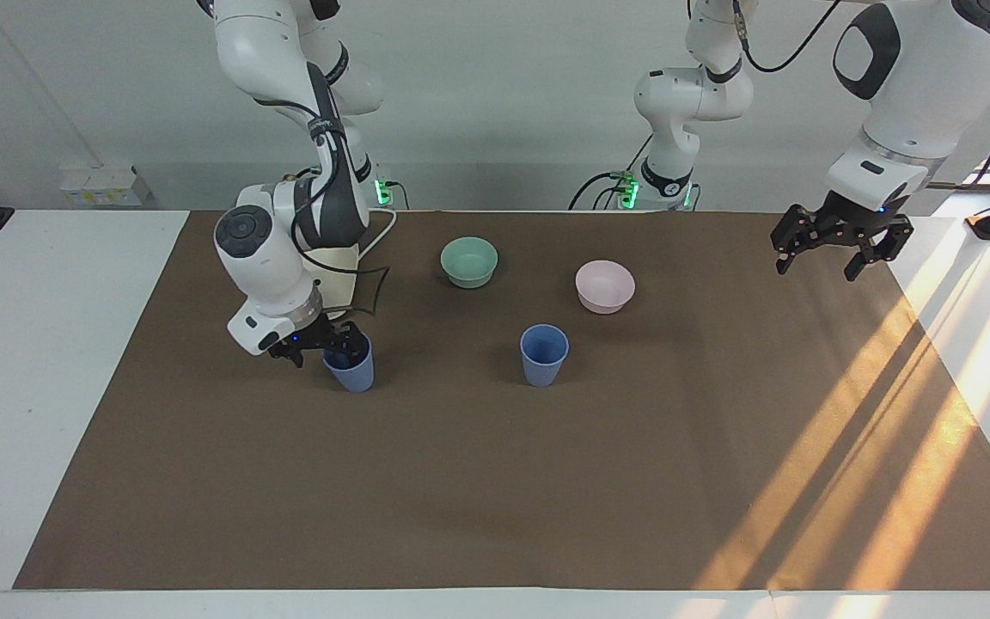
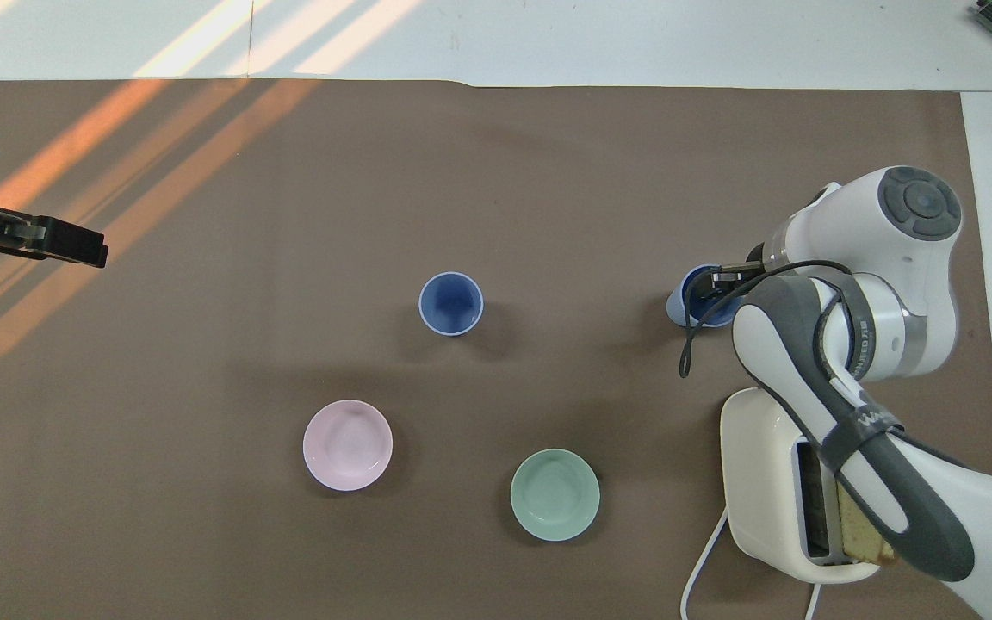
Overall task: Stack blue cups with both arms
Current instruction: 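Grasp the other blue cup with the right gripper and lift it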
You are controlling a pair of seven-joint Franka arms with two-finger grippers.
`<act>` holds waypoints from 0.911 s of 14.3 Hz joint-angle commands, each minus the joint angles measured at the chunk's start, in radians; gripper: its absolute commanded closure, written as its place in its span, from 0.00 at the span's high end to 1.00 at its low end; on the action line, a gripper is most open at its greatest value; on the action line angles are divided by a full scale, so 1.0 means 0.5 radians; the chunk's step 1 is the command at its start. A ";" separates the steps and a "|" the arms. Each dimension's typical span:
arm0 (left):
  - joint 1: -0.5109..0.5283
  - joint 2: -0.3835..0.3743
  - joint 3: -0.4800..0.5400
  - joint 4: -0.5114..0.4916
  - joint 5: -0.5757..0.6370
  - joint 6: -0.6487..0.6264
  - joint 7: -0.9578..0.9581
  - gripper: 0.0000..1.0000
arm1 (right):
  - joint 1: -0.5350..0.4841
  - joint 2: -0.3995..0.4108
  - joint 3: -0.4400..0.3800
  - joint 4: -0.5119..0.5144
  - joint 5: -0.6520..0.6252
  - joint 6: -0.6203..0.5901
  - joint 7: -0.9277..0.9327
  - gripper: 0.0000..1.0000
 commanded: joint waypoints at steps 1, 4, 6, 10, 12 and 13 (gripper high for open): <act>0.019 -0.155 -0.018 -0.128 0.039 -0.047 -0.014 1.00 | 0.040 -0.029 0.006 0.002 0.020 -0.005 0.191 0.00; 0.019 -0.183 -0.018 -0.129 0.039 -0.023 -0.008 1.00 | 0.056 -0.026 0.006 0.048 0.020 -0.026 0.263 0.00; 0.022 -0.159 -0.018 -0.083 0.039 0.020 0.007 1.00 | 0.056 -0.029 0.006 0.115 0.020 -0.102 0.266 0.00; 0.025 -0.144 -0.018 -0.040 0.036 -0.041 -0.005 1.00 | 0.059 -0.044 0.028 0.369 0.020 -0.390 0.401 0.00; 0.025 -0.104 -0.018 0.039 0.024 -0.102 -0.008 1.00 | 0.113 -0.038 0.031 0.593 0.023 -0.587 0.474 0.00; 0.025 -0.101 -0.018 0.043 0.017 -0.109 -0.005 1.00 | 0.153 -0.023 0.031 0.694 0.017 -0.679 0.538 0.00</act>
